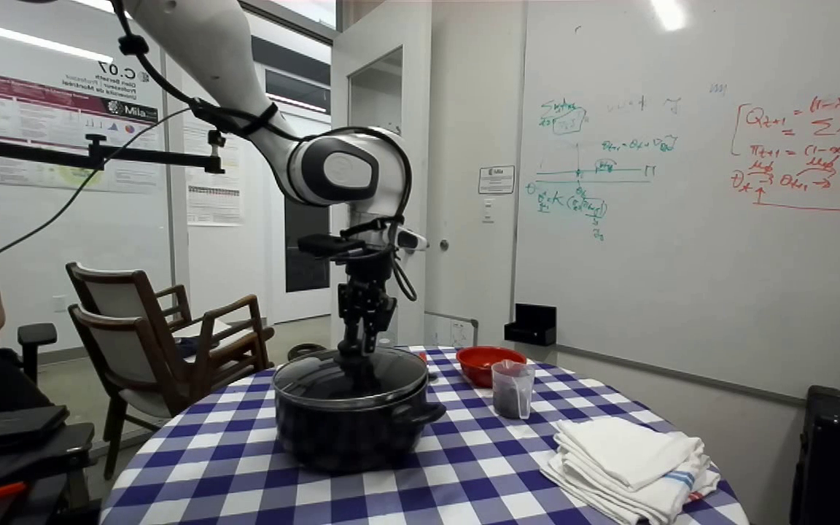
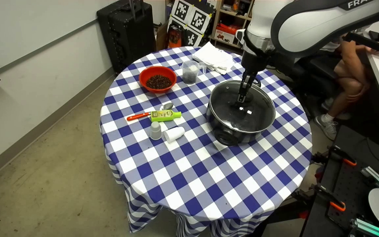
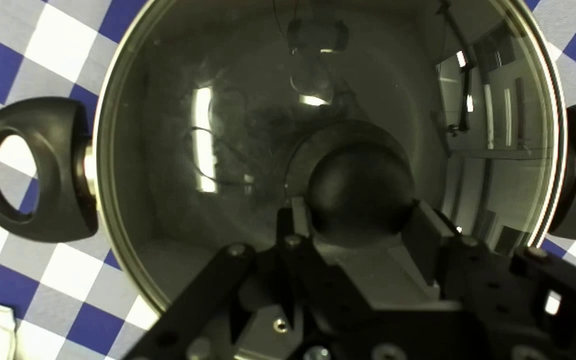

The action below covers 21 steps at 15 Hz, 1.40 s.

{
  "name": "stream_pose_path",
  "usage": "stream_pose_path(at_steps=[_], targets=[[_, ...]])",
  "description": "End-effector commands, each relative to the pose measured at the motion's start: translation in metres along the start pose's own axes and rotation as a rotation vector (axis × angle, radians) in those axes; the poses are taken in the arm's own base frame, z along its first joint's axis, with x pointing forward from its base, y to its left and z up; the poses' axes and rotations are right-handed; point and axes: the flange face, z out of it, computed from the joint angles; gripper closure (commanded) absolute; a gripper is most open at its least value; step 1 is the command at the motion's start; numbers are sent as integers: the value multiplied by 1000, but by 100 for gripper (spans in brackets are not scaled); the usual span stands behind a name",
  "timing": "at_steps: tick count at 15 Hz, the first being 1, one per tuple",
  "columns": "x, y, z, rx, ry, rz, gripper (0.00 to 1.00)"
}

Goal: Pick up the lid from the table and put it on the pot

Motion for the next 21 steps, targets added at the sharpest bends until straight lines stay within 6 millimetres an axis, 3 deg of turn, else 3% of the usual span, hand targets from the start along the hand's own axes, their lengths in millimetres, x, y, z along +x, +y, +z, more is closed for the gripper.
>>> stream_pose_path(at_steps=[1, 21], targets=[[2, -6, -14, -32, -17, 5, 77], [1, -8, -9, 39, 5, 20, 77]])
